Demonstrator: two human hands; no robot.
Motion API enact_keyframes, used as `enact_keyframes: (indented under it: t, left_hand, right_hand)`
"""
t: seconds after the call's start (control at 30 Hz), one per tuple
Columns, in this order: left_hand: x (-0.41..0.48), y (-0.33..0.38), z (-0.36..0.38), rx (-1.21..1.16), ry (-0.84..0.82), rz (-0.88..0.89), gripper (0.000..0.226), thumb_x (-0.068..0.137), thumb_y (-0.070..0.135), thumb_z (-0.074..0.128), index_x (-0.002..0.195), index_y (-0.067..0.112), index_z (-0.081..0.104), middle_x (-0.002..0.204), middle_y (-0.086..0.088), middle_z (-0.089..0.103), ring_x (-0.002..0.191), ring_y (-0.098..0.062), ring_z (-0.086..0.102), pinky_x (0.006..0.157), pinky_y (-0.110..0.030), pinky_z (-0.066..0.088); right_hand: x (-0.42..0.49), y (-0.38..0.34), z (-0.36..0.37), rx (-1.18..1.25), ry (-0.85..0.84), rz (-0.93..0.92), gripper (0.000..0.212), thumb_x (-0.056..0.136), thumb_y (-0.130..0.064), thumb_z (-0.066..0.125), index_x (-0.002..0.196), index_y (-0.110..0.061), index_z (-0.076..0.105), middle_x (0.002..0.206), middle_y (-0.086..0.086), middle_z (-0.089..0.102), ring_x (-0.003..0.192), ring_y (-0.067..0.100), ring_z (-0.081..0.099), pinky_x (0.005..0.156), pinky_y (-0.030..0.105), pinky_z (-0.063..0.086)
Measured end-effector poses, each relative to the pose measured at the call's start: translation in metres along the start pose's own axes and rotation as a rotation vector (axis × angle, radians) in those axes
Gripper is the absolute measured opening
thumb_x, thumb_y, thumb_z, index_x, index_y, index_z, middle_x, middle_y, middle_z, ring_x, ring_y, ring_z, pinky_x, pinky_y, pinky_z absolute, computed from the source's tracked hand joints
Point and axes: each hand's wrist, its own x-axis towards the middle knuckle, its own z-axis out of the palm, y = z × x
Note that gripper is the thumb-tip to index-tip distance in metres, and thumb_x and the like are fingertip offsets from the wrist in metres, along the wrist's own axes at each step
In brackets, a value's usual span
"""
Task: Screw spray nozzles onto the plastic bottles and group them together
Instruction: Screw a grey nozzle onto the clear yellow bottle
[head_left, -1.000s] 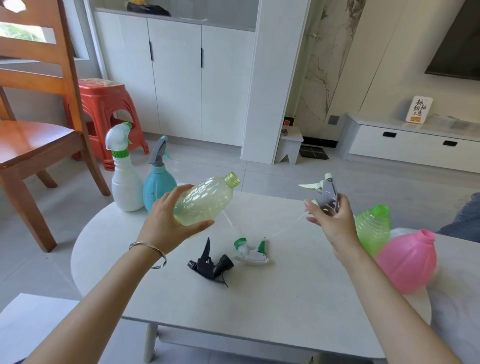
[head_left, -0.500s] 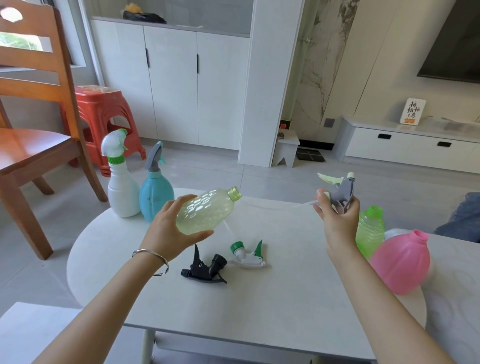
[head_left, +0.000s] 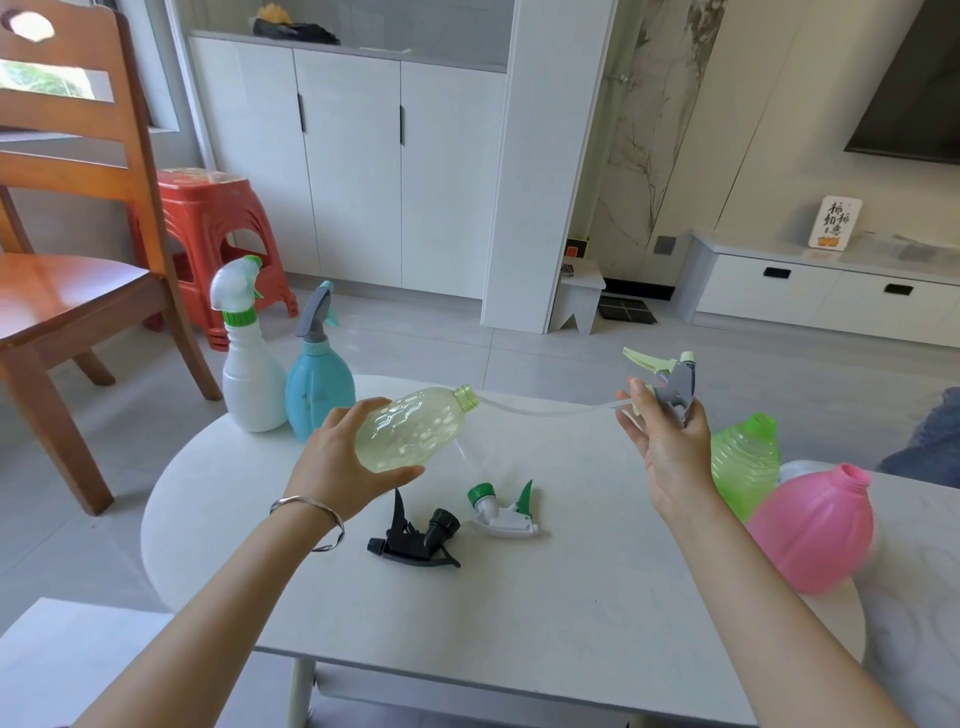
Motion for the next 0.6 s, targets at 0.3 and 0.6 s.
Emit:
enact_keyframes:
  t: [0.3, 0.6]
  left_hand:
    - [0.0011, -0.0036, -0.0053, 0.031, 0.031, -0.039, 0.080, 0.059, 0.051, 0.082, 0.128, 0.035, 0.046, 0.121, -0.001, 0.045, 0.108, -0.023, 0.051, 0.089, -0.036, 0.047]
    - [-0.0013, -0.0034, -0.0080, 0.027, 0.004, -0.016, 0.082, 0.059, 0.048, 0.083, 0.130, 0.034, 0.046, 0.123, -0.002, 0.045, 0.110, -0.023, 0.049, 0.095, -0.034, 0.043]
  right_hand:
    - [0.0041, -0.0021, 0.0027, 0.032, 0.003, -0.011, 0.031, 0.086, -0.011, 0.067, 0.109, -0.018, 0.048, 0.093, -0.003, 0.068, 0.091, 0.014, 0.066, 0.067, 0.019, 0.055]
    - [0.0011, 0.0066, 0.0101, -0.017, -0.043, 0.044, 0.026, 0.084, -0.011, 0.069, 0.099, -0.019, 0.049, 0.088, -0.005, 0.069, 0.099, 0.016, 0.064, 0.076, 0.023, 0.057]
